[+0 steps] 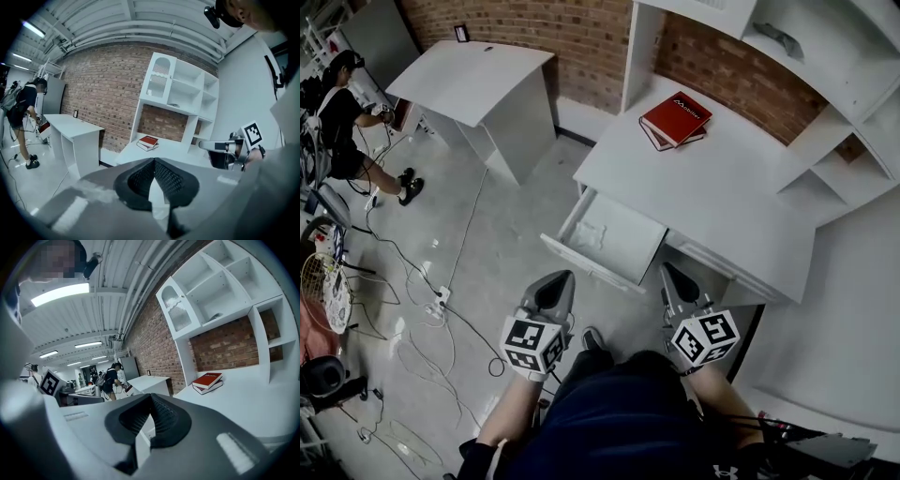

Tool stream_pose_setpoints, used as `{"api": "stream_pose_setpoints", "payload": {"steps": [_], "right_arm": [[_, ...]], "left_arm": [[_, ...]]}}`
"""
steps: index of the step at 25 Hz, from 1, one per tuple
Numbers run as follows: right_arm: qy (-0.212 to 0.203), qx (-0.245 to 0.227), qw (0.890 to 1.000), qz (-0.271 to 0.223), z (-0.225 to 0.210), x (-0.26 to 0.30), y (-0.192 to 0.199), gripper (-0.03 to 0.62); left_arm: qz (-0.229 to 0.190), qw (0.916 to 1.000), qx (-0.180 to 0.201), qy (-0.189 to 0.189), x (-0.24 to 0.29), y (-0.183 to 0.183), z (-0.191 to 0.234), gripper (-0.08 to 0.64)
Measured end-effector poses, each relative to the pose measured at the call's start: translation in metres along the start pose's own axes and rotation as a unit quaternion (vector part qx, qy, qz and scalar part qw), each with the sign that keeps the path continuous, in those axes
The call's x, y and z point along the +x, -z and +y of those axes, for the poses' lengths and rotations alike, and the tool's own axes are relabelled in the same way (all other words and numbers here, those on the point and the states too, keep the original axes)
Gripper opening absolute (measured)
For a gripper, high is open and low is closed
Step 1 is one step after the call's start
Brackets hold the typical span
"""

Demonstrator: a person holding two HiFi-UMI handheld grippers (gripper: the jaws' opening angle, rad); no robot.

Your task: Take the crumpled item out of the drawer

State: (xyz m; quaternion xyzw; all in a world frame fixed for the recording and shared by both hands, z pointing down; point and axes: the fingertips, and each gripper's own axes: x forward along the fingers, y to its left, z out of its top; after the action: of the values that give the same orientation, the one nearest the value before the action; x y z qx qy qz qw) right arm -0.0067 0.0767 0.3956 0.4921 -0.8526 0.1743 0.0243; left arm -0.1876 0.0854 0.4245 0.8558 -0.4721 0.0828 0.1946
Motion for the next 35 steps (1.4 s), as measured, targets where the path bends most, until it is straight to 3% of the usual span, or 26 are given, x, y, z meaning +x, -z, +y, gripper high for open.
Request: {"api": "stream_pose_setpoints", "payload": {"steps": [11, 22, 30, 35], "right_arm": [[0.028, 0.016, 0.999, 0.018, -0.035, 0.026, 0.007, 0.002], [-0.038, 0.048, 0.997, 0.05, -0.083, 0.078, 0.012, 0.002], [-0.075, 0.064, 0.993, 0.06, -0.123, 0.109, 0.006, 0.002], [-0.073, 0.085, 0.992, 0.066, -0.143, 0.119, 0.017, 0.002]], "left_arm": [[0.024, 0.9996, -0.011, 0.008, 0.051, 0.001, 0.025, 0.003], [0.046, 0.9978, 0.01, -0.046, 0.109, -0.018, 0.029, 0.003], [0.044, 0.9951, 0.045, -0.077, 0.161, -0.04, 0.035, 0.003], [0.124, 0.9829, 0.109, -0.081, 0.193, -0.009, 0.066, 0.003]]}}
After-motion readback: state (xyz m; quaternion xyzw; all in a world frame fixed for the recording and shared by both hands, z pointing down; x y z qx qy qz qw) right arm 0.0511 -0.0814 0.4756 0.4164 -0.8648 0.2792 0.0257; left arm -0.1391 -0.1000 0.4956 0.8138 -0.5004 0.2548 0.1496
